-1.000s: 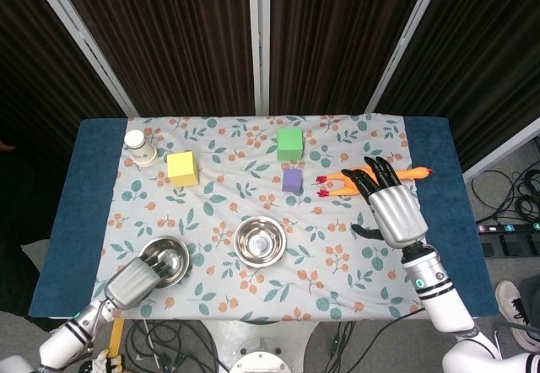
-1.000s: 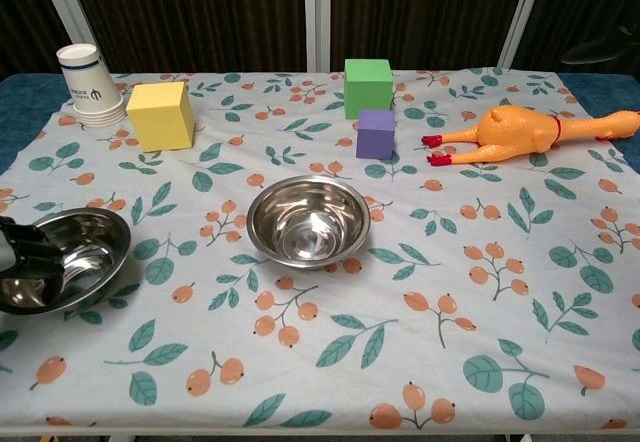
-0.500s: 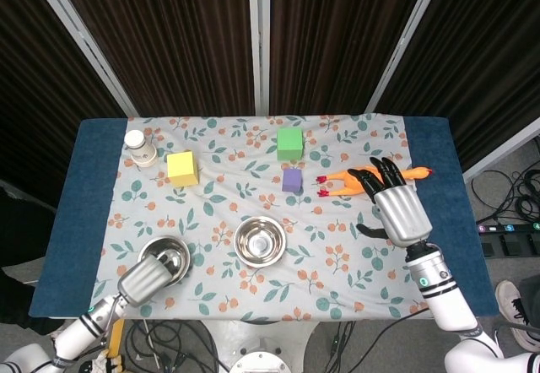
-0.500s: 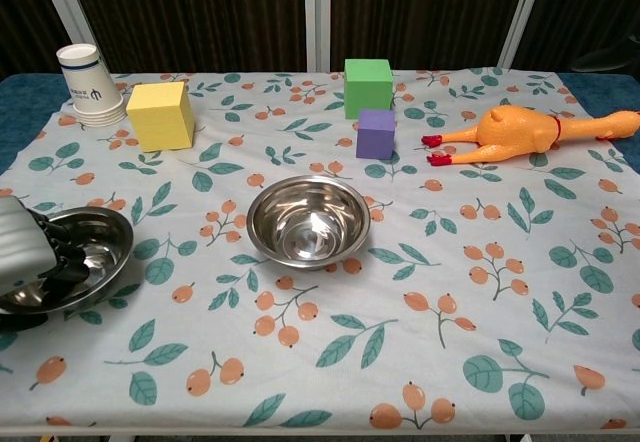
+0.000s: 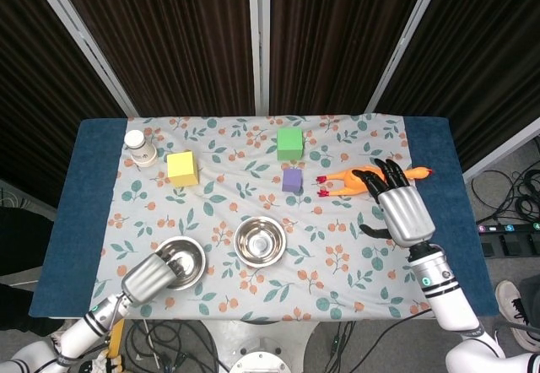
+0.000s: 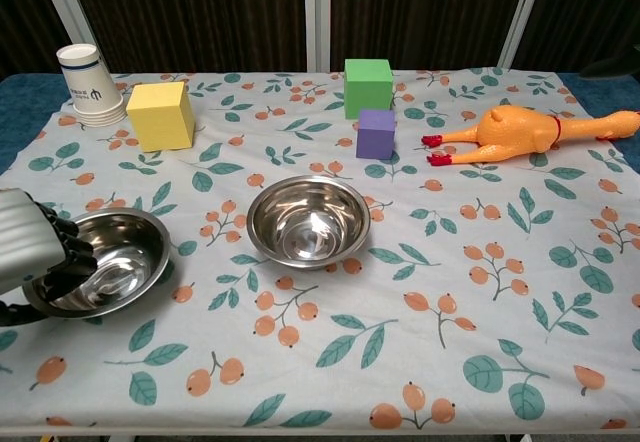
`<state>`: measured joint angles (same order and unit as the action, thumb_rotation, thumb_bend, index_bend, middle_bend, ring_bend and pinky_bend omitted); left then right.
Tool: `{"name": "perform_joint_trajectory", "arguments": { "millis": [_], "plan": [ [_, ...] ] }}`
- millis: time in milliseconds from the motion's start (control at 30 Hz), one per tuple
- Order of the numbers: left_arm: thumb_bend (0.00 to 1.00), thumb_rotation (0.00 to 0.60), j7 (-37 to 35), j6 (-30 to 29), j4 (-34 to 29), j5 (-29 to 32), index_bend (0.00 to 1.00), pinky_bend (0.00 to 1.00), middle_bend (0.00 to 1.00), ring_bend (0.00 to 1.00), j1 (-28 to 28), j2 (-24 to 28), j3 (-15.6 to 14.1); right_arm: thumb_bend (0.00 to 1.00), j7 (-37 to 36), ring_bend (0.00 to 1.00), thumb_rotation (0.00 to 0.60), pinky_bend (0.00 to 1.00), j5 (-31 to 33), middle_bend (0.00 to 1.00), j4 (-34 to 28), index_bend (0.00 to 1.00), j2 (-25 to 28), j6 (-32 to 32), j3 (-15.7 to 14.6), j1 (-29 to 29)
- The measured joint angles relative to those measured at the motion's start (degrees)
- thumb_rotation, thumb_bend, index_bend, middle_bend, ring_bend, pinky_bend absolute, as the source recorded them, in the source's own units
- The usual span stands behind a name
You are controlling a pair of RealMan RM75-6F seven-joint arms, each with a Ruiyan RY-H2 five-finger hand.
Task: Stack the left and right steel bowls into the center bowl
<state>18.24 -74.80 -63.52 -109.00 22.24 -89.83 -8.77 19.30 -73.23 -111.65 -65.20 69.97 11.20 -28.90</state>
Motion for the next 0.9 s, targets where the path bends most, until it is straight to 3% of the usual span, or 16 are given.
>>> {"name": "perform_joint_trajectory", "arguments": {
  "millis": [533, 767, 900],
  "plan": [
    [0.29, 0.600, -0.4, -0.4, -2.4, 0.4, 0.75, 0.75, 0.75, 0.66, 2.0, 0.3, 0.8, 0.02, -1.0, 0.00, 0.600, 0.00, 0.3, 0.22, 0.2, 0.14, 0.6, 0.4, 0.4, 0.3],
    [0.29, 0.600, 0.5, 1.6, -6.7, 0.5, 0.75, 0.75, 0.75, 0.66, 6.4, 0.8, 4.3, 0.02, -1.2, 0.00, 0.600, 0.00, -0.8, 0.22, -1.6, 0.14, 1.9, 2.9, 1.4, 0.9],
    [0.30, 0.600, 2.2, 5.2, -11.1, 1.4, 0.76, 0.75, 0.75, 0.66, 10.6, 0.7, 7.8, 0.03, -2.5, 0.00, 0.600, 0.00, -1.4, 0.22, -2.5, 0.14, 3.1, 5.2, 2.4, 1.9]
  ]
}}
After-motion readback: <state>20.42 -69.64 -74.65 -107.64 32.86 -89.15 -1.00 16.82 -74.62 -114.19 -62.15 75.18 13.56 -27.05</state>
